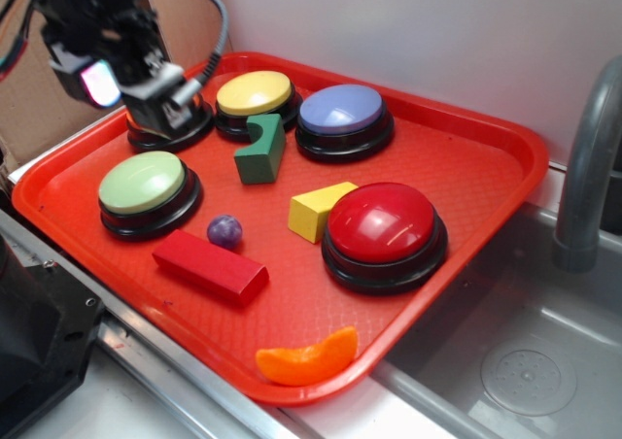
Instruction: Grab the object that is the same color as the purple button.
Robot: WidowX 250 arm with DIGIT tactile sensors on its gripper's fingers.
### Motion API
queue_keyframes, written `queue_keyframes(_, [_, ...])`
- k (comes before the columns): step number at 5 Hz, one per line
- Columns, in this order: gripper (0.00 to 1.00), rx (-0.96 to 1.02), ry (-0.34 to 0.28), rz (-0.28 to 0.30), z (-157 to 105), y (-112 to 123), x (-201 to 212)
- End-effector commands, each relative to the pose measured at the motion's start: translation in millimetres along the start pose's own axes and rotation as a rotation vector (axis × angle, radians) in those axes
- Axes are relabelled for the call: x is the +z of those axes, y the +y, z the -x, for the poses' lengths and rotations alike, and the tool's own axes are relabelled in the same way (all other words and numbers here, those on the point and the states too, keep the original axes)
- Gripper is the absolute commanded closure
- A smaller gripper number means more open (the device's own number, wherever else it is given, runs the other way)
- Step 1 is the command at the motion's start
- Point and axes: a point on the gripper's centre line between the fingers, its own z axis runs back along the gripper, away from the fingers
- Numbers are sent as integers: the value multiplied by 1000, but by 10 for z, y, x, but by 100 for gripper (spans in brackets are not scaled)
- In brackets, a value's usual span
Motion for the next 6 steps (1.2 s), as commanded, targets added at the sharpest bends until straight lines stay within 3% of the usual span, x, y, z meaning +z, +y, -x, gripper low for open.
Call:
queue_keyframes(1, [0, 53, -32, 22, -107, -42, -366])
queue_keyframes(6, [0, 137, 11, -9, -173, -118, -987])
